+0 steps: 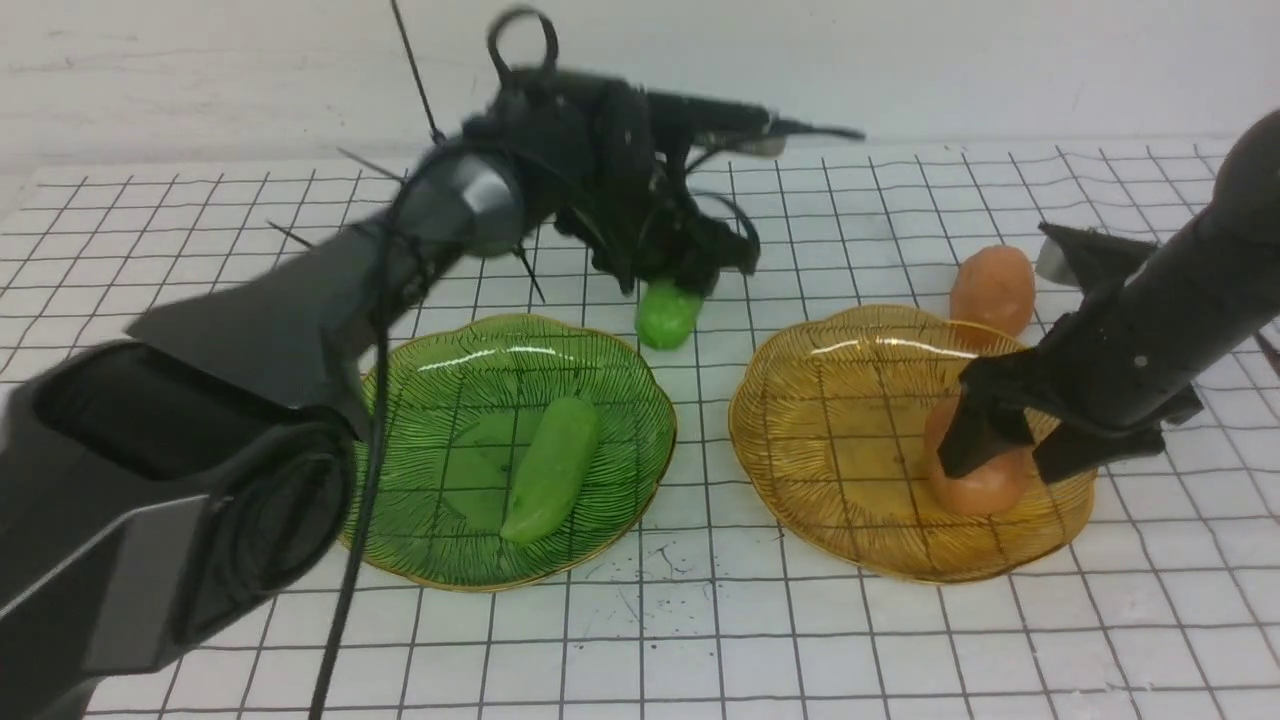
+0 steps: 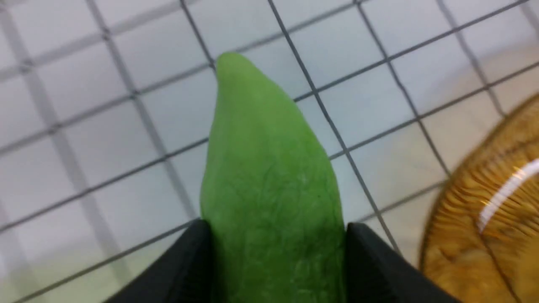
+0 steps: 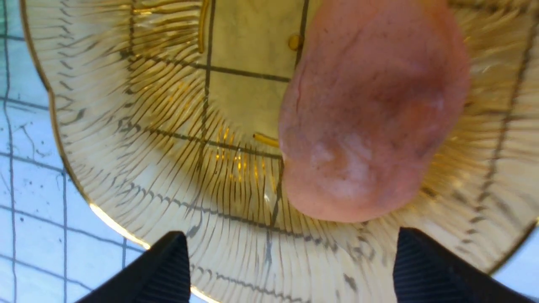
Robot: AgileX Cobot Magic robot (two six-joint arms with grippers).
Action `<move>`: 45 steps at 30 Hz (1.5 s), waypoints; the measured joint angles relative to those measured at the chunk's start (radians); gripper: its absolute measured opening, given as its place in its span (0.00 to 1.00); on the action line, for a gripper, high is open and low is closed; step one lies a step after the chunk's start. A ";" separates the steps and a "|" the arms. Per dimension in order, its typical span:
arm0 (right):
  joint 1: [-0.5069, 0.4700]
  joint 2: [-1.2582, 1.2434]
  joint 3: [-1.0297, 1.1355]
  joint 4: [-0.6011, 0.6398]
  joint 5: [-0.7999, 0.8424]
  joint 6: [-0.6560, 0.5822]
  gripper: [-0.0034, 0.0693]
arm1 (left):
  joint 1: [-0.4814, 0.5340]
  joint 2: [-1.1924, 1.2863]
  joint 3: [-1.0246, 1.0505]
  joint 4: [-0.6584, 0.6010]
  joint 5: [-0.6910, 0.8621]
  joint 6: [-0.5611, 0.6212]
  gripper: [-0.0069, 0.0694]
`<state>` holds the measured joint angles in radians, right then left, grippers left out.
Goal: Put different types of vegetables on the plate.
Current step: 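Put the green cucumber next to the left plate into that plate, then put the potato onto the plate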
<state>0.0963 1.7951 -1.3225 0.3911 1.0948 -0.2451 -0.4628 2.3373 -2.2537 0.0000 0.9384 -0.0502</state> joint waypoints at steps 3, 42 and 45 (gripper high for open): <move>0.000 0.000 -0.074 -0.062 0.039 0.006 0.86 | 0.000 -0.078 -0.006 0.065 0.102 0.000 0.55; -0.108 0.620 -0.786 -0.131 -0.038 0.320 0.81 | 0.218 -0.461 0.686 0.010 0.172 0.080 0.55; -0.111 0.623 -0.794 -0.130 -0.044 0.318 0.75 | 0.218 -0.453 0.686 0.010 0.167 0.080 0.55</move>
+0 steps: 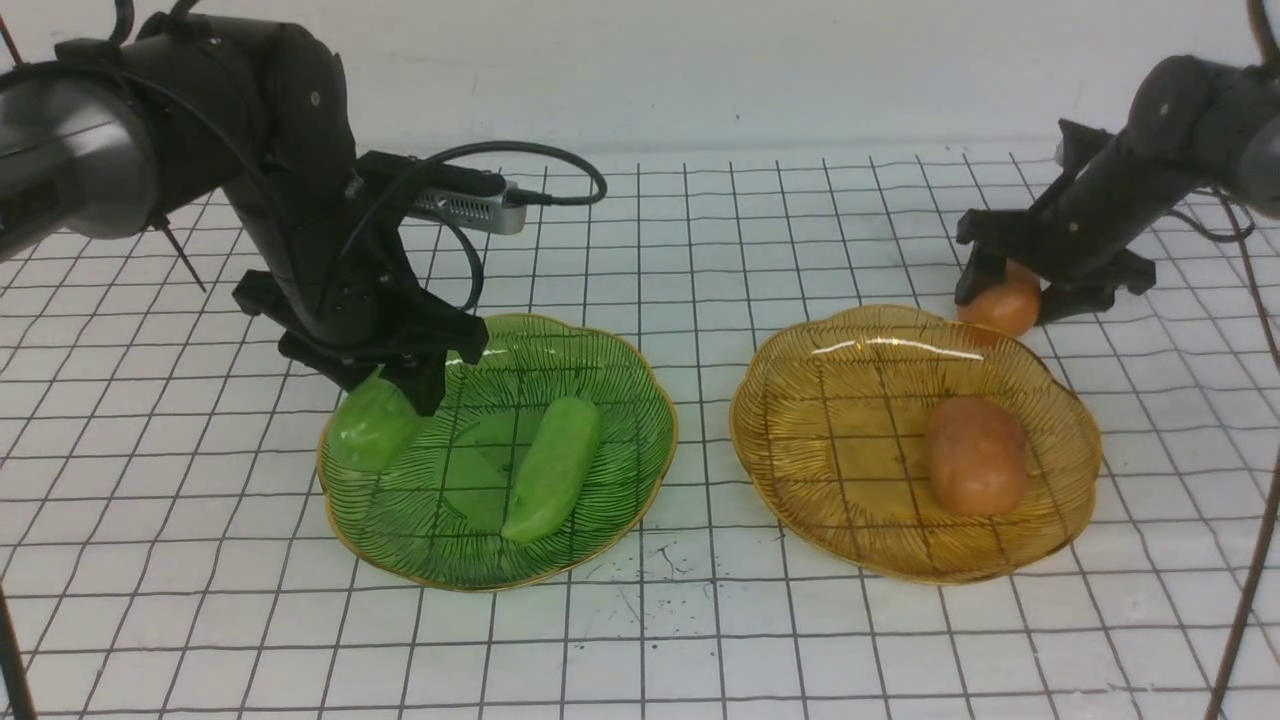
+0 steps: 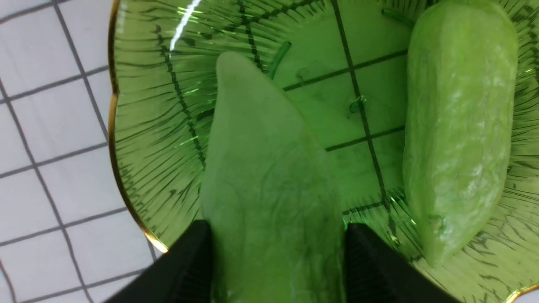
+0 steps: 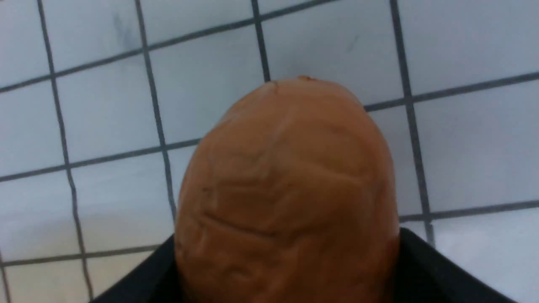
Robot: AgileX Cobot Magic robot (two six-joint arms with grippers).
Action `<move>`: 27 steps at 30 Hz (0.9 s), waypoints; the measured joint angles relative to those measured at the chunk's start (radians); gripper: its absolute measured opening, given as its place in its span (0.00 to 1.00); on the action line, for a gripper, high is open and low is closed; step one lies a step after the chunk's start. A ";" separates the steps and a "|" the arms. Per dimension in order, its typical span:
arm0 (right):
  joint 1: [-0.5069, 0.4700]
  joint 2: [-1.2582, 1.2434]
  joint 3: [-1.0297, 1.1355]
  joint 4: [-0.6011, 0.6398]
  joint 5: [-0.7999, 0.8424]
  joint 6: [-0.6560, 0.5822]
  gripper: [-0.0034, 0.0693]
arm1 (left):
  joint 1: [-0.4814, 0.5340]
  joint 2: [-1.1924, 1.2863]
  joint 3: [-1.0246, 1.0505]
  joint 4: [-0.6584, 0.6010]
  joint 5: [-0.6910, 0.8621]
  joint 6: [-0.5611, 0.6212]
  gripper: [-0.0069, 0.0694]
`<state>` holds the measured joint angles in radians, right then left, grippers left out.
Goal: Put different types of vegetables on the plate.
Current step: 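Put the potato onto the plate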
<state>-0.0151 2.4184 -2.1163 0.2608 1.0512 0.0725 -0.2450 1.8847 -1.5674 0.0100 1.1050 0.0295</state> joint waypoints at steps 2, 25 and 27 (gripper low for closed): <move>0.000 -0.001 -0.034 -0.004 0.024 -0.010 0.75 | 0.000 0.019 0.000 0.000 -0.003 0.000 0.57; 0.237 -0.284 0.227 0.012 0.194 -0.021 0.75 | 0.001 -0.170 -0.021 0.100 0.120 0.000 0.13; 0.246 -0.284 0.265 0.012 0.193 -0.021 0.75 | 0.001 -0.261 -0.021 0.066 0.124 0.002 0.09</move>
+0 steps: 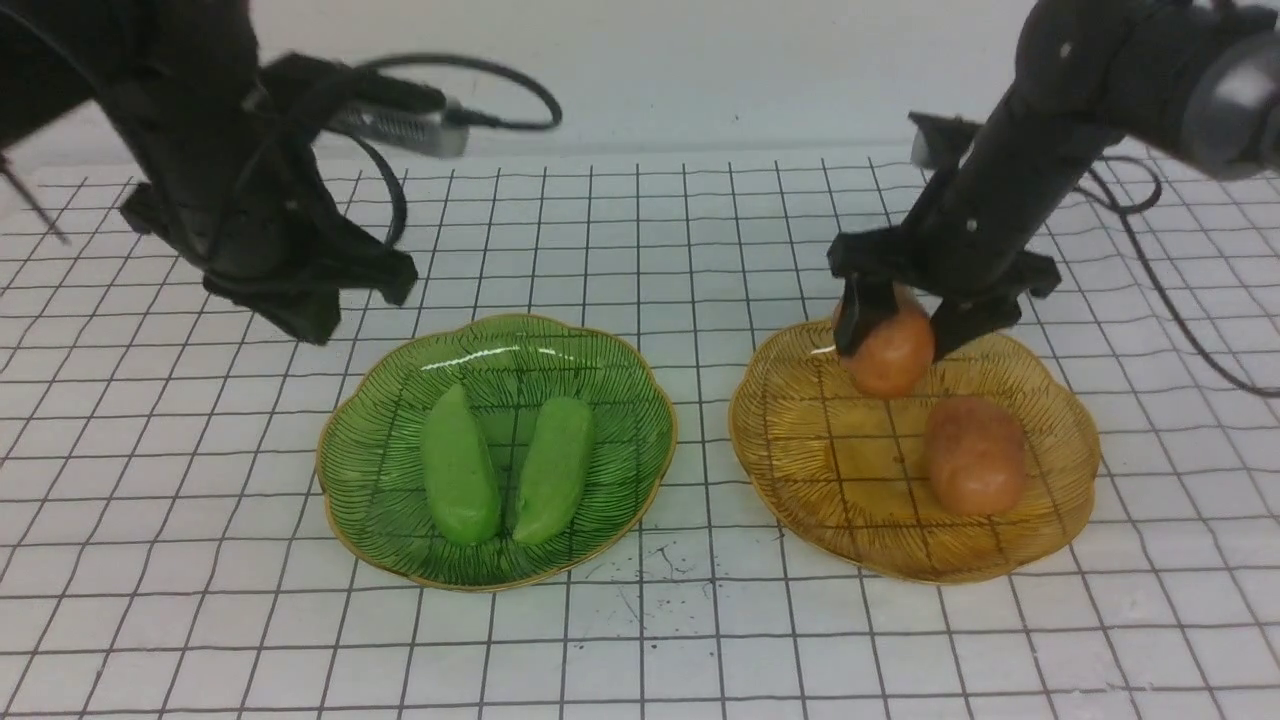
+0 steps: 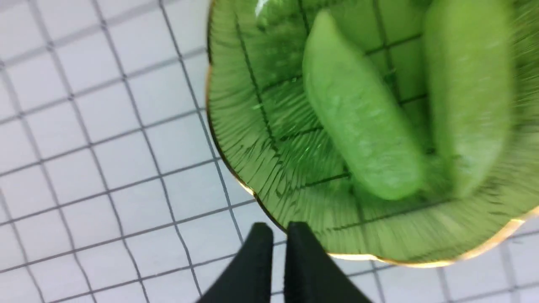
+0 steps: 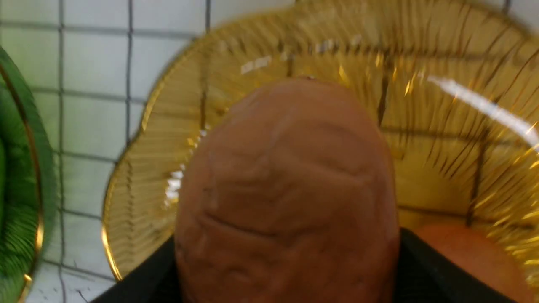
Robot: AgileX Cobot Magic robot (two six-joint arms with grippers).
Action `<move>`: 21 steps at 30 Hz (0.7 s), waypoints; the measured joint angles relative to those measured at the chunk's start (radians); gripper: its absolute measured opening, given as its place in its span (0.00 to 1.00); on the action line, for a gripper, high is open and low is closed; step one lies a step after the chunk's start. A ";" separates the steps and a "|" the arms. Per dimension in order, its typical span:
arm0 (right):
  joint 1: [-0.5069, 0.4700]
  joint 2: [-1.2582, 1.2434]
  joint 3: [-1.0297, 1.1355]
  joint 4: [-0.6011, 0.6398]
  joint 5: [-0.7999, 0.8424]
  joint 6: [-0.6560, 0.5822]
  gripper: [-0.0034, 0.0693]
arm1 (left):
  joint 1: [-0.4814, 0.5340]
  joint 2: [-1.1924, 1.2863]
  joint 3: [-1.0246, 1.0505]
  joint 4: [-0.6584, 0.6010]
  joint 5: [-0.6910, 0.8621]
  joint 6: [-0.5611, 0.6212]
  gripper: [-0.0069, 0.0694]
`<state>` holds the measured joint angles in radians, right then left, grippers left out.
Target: Put different types of vegetables on the plate.
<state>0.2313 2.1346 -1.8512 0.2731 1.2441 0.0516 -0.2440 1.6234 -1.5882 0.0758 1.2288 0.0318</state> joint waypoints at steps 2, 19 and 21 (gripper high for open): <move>0.004 0.000 0.017 0.000 0.000 0.000 0.75 | 0.000 -0.069 0.000 -0.040 0.003 0.008 0.09; 0.005 -0.216 0.055 -0.013 -0.008 -0.003 0.91 | 0.000 -0.648 0.296 -0.213 0.024 0.097 0.08; 0.005 -0.325 0.076 -0.024 -0.007 -0.005 0.82 | 0.000 -0.702 0.337 -0.213 0.017 0.097 0.08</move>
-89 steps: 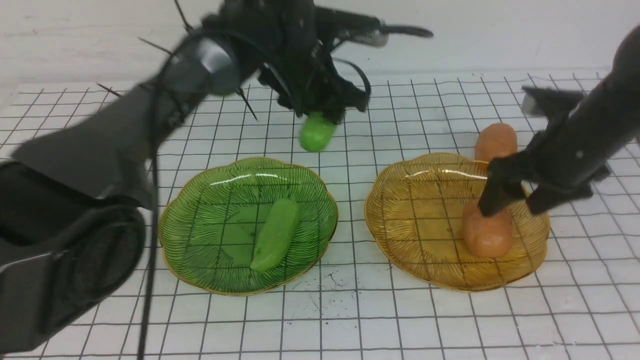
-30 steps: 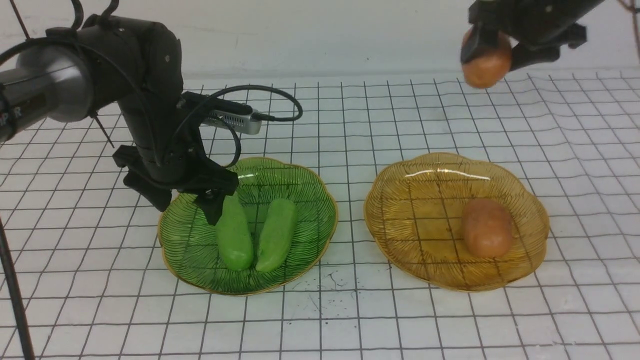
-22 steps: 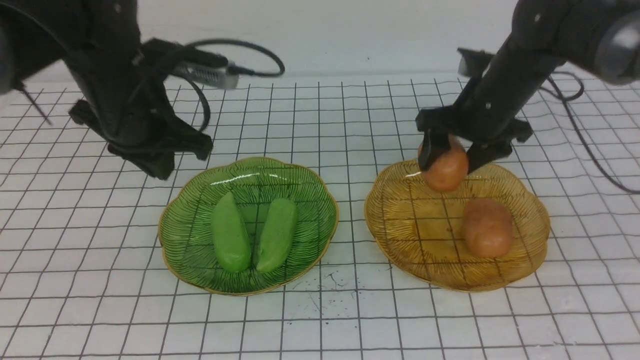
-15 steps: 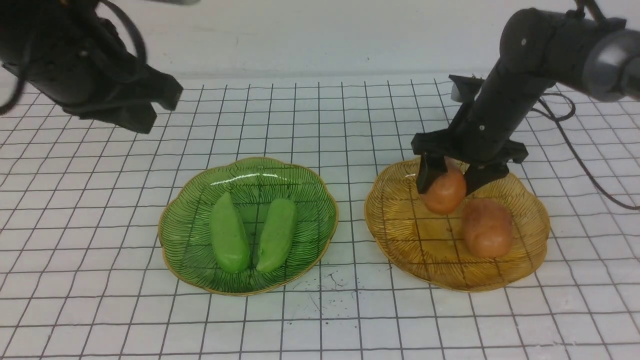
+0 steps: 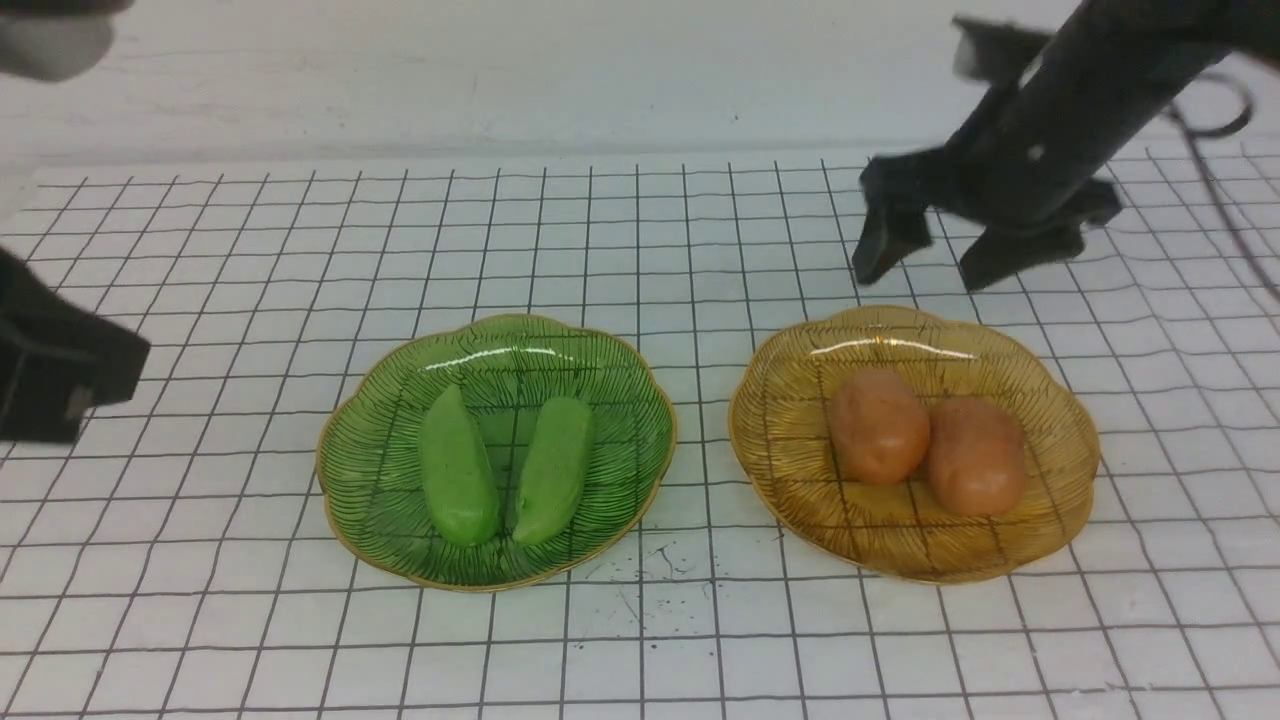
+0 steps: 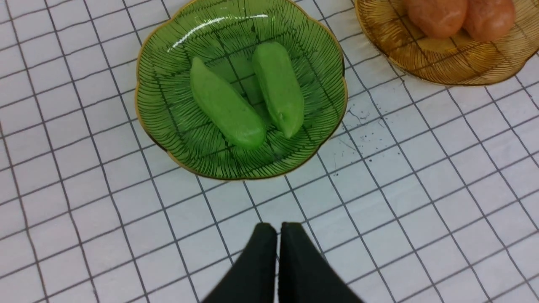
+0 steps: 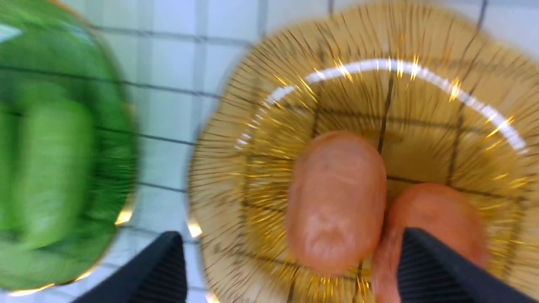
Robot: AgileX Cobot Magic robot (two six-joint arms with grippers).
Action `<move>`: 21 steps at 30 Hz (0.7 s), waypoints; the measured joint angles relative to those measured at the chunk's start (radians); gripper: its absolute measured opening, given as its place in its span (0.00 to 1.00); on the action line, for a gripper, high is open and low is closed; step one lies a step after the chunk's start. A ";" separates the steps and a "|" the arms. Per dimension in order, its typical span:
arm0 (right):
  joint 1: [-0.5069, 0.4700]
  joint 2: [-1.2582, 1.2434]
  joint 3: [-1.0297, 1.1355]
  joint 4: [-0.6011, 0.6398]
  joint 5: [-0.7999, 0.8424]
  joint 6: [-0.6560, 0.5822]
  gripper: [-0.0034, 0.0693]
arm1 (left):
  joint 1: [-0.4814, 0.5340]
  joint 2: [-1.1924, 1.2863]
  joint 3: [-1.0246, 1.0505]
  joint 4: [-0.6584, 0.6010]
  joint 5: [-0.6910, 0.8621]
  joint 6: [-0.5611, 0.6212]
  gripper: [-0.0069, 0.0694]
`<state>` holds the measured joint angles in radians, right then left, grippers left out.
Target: Put different types of vegetables on the plate.
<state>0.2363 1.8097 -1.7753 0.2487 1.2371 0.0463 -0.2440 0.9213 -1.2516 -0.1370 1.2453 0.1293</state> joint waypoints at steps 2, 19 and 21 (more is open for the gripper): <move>0.000 -0.106 0.022 -0.022 0.000 -0.001 0.73 | 0.000 -0.048 0.039 0.000 -0.017 0.000 0.08; 0.000 -1.478 1.046 -0.193 -0.842 0.000 0.03 | 0.000 -0.303 0.453 -0.007 -0.380 -0.005 0.08; 0.000 -1.623 1.160 -0.194 -0.922 0.000 0.03 | 0.000 -0.303 0.459 -0.008 -0.398 -0.005 0.08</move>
<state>0.2363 0.1870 -0.6156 0.0545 0.3148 0.0459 -0.2440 0.6186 -0.7923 -0.1452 0.8473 0.1241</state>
